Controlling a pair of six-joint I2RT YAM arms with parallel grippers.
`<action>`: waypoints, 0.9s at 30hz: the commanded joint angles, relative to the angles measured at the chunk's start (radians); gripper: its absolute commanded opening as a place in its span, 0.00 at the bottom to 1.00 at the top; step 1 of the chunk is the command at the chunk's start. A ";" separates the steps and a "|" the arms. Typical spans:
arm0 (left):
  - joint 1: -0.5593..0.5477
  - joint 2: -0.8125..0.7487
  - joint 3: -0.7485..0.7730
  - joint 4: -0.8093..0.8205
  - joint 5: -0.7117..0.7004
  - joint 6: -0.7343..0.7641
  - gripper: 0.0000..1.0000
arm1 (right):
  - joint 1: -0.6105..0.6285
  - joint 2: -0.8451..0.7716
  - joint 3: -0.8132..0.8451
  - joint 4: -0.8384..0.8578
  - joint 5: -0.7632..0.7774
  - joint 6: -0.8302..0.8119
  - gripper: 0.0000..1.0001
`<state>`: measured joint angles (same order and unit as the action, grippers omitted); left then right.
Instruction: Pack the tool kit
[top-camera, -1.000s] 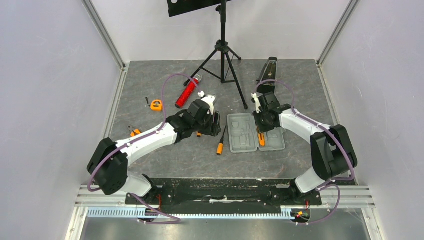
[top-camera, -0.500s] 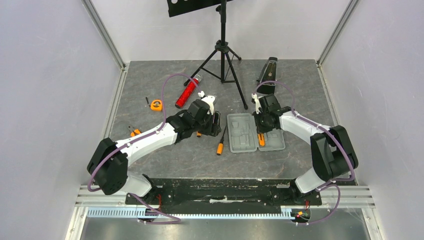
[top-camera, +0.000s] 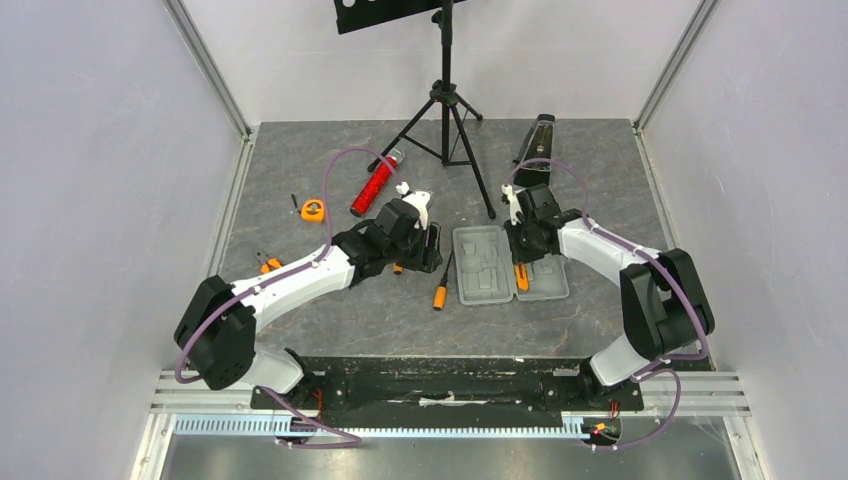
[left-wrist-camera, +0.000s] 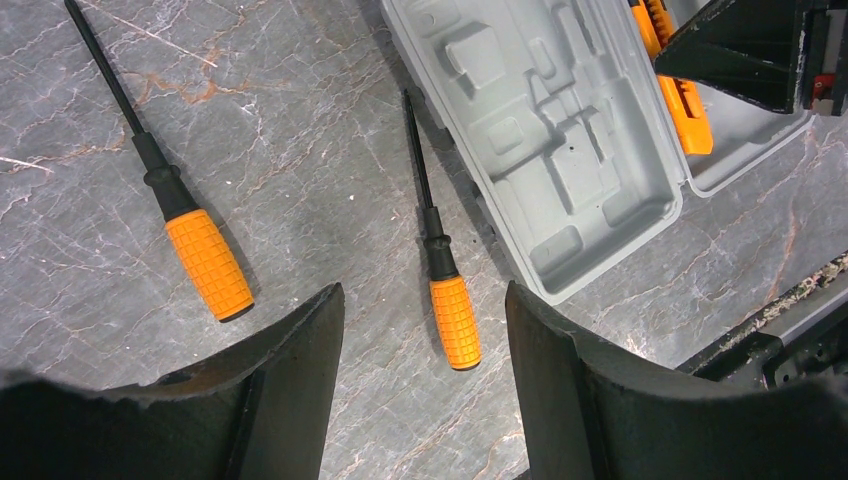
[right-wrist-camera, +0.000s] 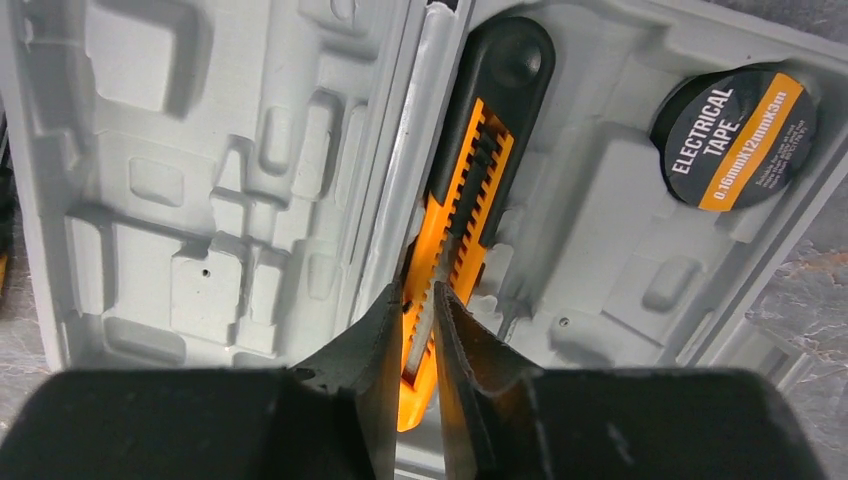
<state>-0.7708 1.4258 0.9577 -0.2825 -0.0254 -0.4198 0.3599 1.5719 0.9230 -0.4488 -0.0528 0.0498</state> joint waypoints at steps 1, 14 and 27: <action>-0.002 -0.034 -0.006 0.013 -0.009 0.035 0.67 | -0.001 -0.016 0.069 -0.025 -0.017 -0.022 0.20; -0.027 0.112 0.079 -0.090 0.101 0.067 0.67 | -0.004 -0.220 0.064 0.027 0.103 -0.022 0.46; -0.155 0.310 0.193 -0.263 -0.038 0.142 0.66 | -0.062 -0.384 -0.093 0.150 0.190 0.014 0.68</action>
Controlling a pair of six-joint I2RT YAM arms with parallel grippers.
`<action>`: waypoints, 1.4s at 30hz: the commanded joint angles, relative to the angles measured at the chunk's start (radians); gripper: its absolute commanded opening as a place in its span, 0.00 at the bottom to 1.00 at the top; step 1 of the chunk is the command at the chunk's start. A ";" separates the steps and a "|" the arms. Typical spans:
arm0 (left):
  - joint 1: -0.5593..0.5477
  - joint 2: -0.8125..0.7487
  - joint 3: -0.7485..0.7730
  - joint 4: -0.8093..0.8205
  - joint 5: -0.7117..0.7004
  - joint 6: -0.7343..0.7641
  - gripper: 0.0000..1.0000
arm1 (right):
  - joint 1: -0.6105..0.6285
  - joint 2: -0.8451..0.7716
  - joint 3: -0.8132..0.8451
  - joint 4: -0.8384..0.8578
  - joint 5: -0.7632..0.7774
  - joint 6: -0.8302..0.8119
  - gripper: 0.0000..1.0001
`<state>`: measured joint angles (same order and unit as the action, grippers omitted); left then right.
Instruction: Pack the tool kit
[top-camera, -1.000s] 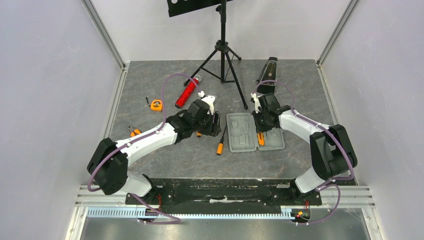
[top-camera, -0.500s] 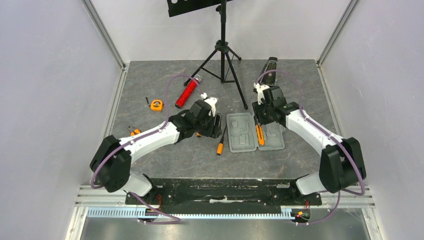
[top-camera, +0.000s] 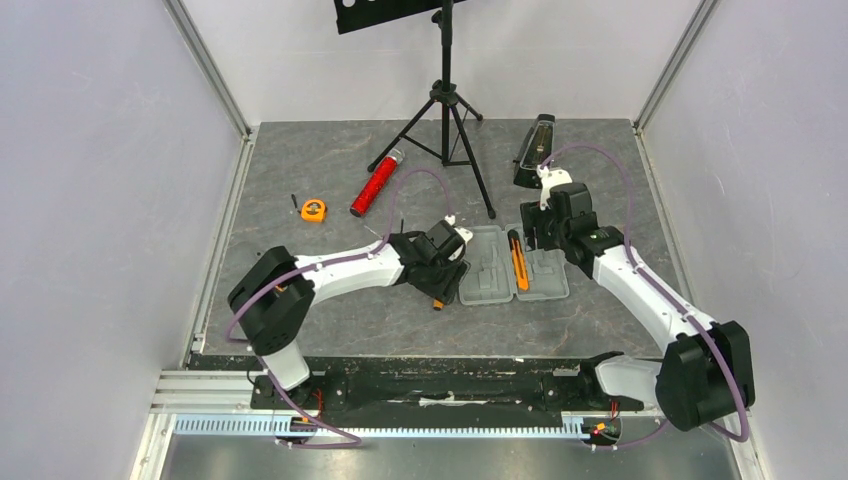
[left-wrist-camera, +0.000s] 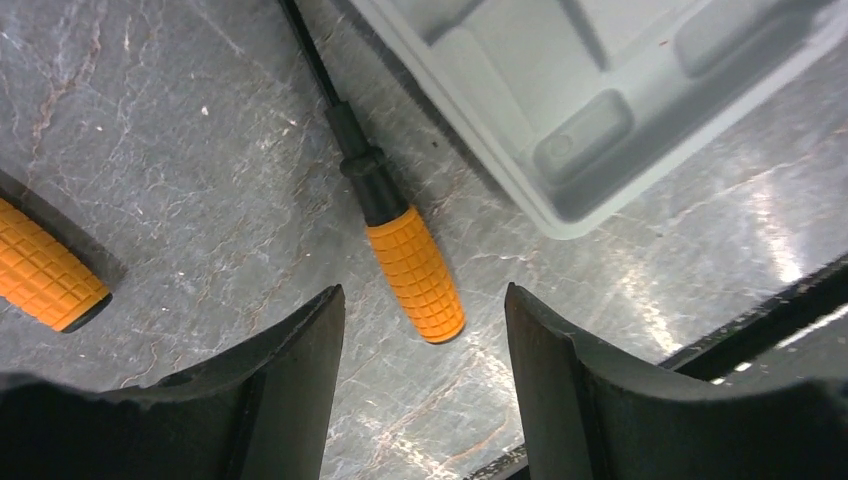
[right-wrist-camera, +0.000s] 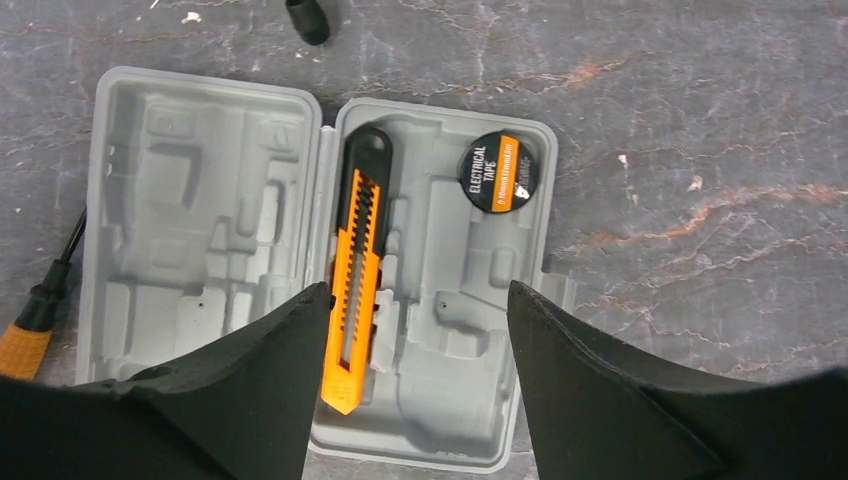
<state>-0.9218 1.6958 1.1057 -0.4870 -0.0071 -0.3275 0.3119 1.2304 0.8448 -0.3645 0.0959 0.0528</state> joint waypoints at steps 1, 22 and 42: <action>-0.006 0.054 0.049 -0.062 -0.057 0.051 0.66 | -0.017 -0.047 -0.019 0.069 0.042 0.011 0.68; 0.017 -0.001 -0.016 -0.096 -0.158 0.041 0.15 | -0.037 -0.058 -0.068 0.110 0.000 0.021 0.70; 0.042 0.058 0.149 0.355 0.265 -0.362 0.12 | -0.044 -0.160 -0.146 0.177 -0.070 0.080 0.70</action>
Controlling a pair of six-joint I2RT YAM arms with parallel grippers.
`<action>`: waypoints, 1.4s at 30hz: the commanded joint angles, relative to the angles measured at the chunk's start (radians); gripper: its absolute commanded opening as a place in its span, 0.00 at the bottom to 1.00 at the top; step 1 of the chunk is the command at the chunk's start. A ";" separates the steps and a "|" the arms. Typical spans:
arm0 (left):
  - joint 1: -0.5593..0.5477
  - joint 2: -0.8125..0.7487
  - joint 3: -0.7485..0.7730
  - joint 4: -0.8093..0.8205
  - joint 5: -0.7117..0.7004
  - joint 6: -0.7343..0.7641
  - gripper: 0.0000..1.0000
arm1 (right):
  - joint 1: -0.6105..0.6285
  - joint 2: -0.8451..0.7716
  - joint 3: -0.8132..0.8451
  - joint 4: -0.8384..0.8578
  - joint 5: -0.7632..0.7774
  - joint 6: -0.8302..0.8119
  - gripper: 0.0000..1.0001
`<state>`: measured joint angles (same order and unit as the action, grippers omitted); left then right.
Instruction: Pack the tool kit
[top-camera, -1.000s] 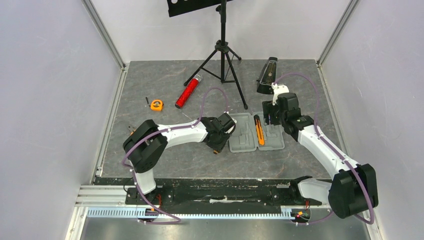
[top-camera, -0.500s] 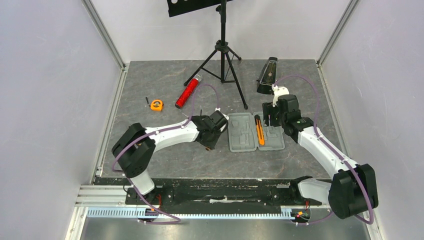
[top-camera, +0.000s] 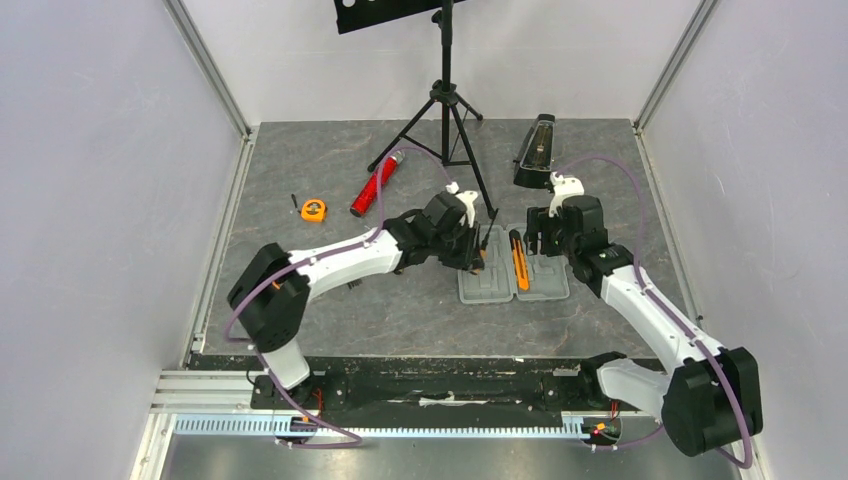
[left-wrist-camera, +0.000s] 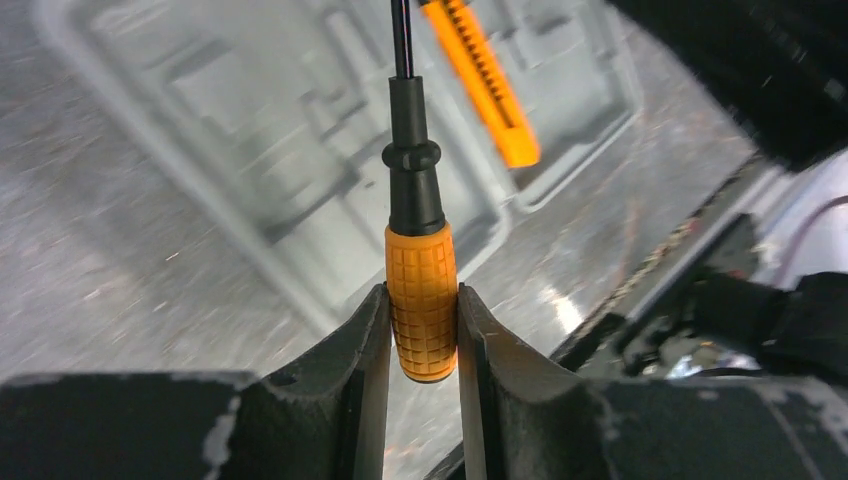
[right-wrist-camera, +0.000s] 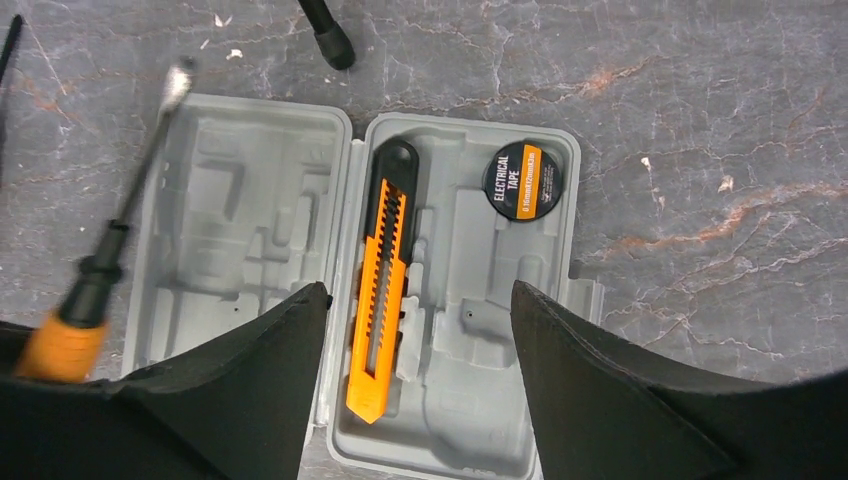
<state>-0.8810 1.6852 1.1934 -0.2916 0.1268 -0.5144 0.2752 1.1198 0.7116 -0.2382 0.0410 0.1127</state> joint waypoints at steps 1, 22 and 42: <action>0.003 0.083 0.071 0.167 0.124 -0.203 0.12 | -0.008 -0.059 -0.016 0.051 -0.016 0.021 0.70; 0.005 0.258 -0.023 0.421 0.180 -0.737 0.11 | -0.014 -0.052 -0.040 0.088 -0.162 0.057 0.72; 0.001 0.262 -0.030 0.436 0.196 -0.749 0.60 | -0.014 0.007 -0.034 0.103 -0.246 0.058 0.72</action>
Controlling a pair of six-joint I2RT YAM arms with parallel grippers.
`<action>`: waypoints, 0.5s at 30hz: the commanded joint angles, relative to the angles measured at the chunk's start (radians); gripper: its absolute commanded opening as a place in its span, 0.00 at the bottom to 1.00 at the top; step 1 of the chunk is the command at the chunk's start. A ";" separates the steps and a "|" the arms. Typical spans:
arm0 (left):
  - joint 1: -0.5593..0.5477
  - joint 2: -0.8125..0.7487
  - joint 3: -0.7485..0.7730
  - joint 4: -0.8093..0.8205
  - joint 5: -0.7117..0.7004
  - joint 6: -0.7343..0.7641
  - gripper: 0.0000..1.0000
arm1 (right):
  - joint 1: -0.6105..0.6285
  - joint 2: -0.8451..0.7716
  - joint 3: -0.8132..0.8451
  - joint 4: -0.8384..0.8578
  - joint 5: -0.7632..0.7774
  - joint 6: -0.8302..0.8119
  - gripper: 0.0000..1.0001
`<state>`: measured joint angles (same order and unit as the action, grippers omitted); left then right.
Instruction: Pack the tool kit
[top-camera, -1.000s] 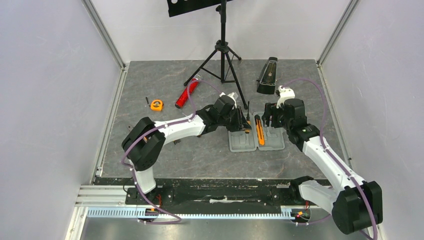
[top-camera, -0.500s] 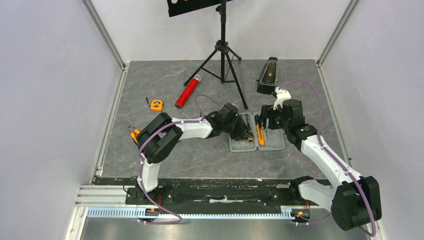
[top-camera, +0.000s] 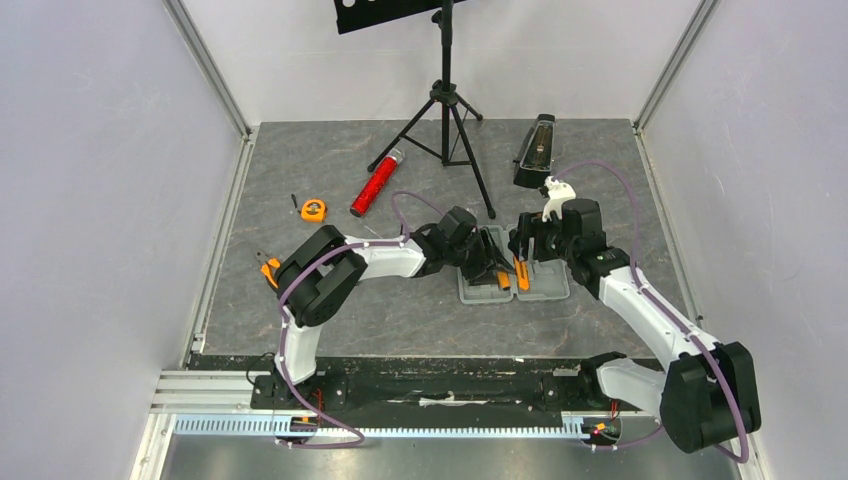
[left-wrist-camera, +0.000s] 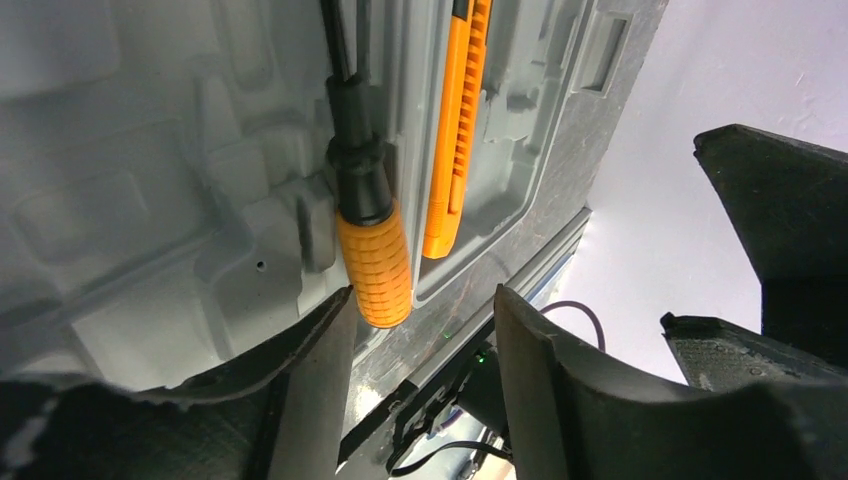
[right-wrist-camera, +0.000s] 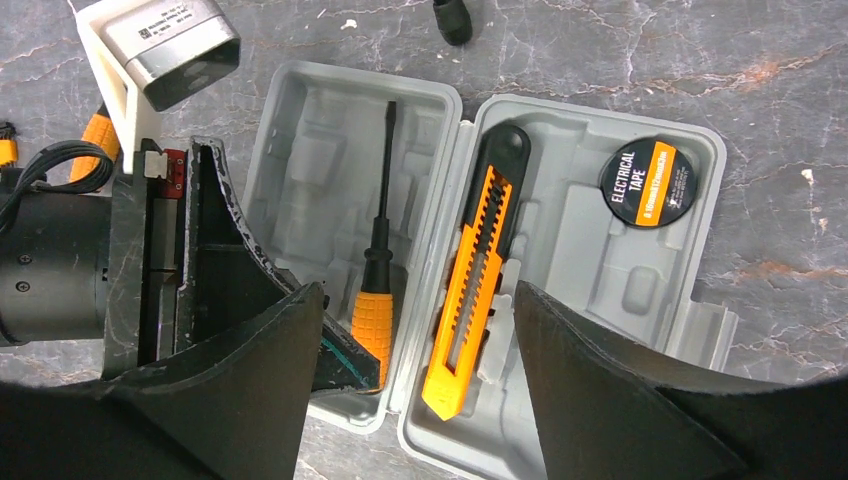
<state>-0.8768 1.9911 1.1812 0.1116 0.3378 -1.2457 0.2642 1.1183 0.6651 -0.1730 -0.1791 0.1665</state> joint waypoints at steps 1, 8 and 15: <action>-0.003 -0.053 -0.022 0.031 -0.020 -0.016 0.61 | -0.003 0.011 0.015 0.036 -0.026 0.006 0.72; 0.009 -0.145 -0.055 -0.002 -0.097 0.030 0.57 | -0.003 0.026 0.049 0.004 -0.032 -0.012 0.64; 0.073 -0.210 -0.099 -0.001 -0.100 0.082 0.49 | -0.003 0.074 0.073 -0.009 -0.076 -0.014 0.44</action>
<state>-0.8467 1.8488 1.1095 0.1028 0.2653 -1.2274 0.2642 1.1618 0.6796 -0.1860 -0.2150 0.1604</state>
